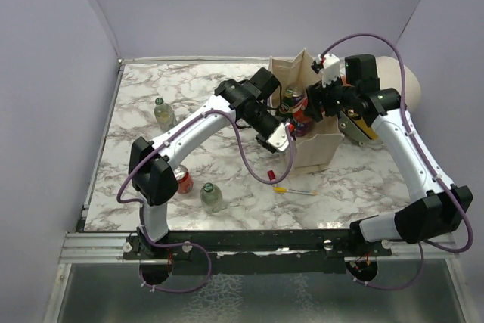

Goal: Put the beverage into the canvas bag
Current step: Place the drink in the canvas bag.

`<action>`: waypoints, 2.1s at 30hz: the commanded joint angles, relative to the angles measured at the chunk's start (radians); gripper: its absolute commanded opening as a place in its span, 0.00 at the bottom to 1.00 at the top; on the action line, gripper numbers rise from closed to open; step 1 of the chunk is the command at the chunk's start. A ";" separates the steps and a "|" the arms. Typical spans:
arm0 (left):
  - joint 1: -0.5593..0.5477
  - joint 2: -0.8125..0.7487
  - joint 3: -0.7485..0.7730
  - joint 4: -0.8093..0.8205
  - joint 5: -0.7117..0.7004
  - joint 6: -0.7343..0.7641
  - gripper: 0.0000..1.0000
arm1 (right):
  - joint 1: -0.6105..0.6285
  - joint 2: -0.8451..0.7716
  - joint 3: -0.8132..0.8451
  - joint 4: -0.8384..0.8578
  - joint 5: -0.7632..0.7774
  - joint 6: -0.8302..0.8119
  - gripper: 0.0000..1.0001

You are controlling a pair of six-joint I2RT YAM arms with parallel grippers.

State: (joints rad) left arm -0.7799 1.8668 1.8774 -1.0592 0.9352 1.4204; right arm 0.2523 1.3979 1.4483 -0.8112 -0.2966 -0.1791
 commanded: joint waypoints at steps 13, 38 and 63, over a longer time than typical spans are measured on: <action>-0.064 -0.006 -0.046 -0.141 -0.025 0.318 0.27 | -0.002 -0.109 -0.115 0.113 0.026 -0.188 0.08; -0.076 0.053 -0.055 -0.179 -0.002 0.507 0.21 | -0.001 -0.090 -0.189 0.073 -0.048 -0.367 0.08; -0.073 -0.021 -0.125 0.050 -0.040 0.346 0.18 | 0.086 0.080 -0.016 0.022 0.009 -0.314 0.06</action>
State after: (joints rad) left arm -0.8459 1.8698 1.7645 -1.0557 0.9115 1.7905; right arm 0.3328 1.4811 1.3369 -0.8112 -0.3099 -0.5327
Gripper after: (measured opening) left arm 0.180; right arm 0.655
